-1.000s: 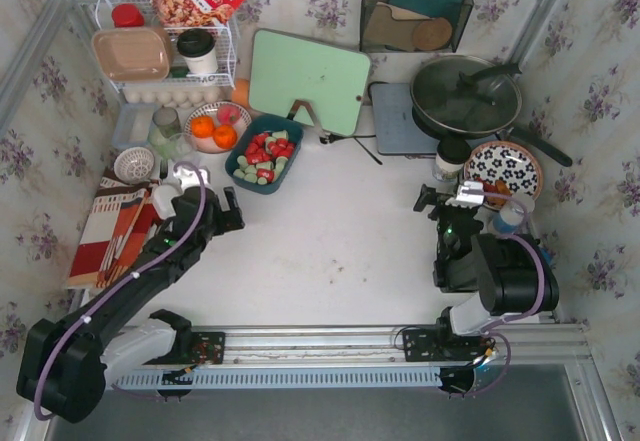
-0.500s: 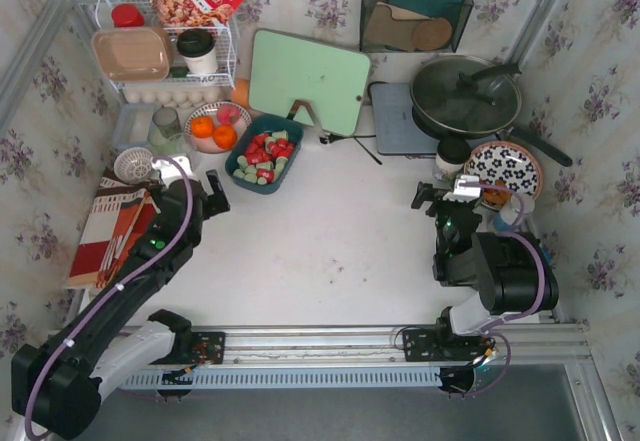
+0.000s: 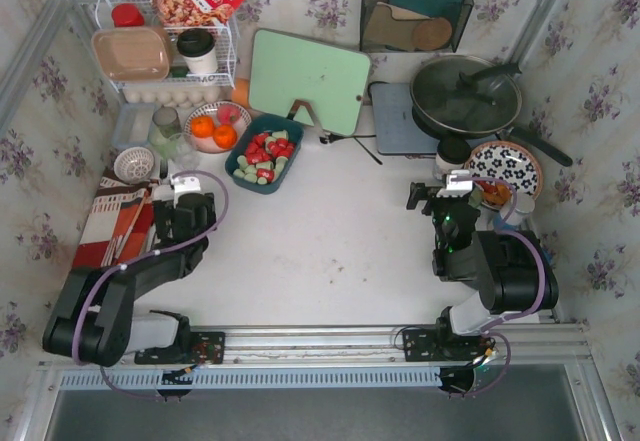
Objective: Mix the coffee capsules in the storage basket
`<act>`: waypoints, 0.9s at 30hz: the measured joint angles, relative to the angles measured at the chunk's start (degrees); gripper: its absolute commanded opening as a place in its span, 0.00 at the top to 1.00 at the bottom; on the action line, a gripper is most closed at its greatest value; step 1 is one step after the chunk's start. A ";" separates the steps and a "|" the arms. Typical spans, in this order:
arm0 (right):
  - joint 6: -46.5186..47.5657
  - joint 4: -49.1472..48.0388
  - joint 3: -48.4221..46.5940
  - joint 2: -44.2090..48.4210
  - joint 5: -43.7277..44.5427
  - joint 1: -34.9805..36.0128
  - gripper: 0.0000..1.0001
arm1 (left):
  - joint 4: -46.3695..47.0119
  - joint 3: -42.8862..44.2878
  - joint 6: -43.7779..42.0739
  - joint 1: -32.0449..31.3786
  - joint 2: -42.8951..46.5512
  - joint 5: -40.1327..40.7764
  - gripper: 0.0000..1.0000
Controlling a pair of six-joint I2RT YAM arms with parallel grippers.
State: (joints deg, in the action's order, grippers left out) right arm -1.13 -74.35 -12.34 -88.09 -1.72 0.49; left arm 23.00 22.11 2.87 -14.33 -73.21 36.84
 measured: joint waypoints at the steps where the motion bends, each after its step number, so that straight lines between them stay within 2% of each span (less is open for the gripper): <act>1: 0.00 0.00 0.00 0.00 -0.02 0.00 0.00 | 1.57 -0.61 -1.14 0.22 -0.87 -2.05 0.00; 5: 0.00 0.02 0.00 -0.02 -0.13 0.00 0.00 | 17.46 -3.34 -6.08 3.41 -7.17 -9.18 0.00; 7: 0.02 0.02 0.00 -0.02 -0.15 0.00 0.00 | 21.90 -5.31 -6.25 6.43 -10.71 -13.44 0.00; 10: 0.02 0.02 0.00 -0.02 -0.15 0.00 0.00 | 23.37 -4.39 -5.84 9.16 -11.76 -16.94 0.00; 13: 0.02 0.02 0.00 -0.02 -0.15 0.00 0.00 | 22.64 0.52 -4.94 10.45 -12.68 -20.72 0.00; 27: 0.02 0.02 0.00 -0.02 -0.20 0.00 0.00 | 20.76 1.27 -3.63 10.99 -12.72 -23.10 0.00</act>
State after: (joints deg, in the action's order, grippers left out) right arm -1.10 -74.32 -12.34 -88.12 -1.91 0.49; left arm 43.77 23.38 -0.75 -3.33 -85.93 13.74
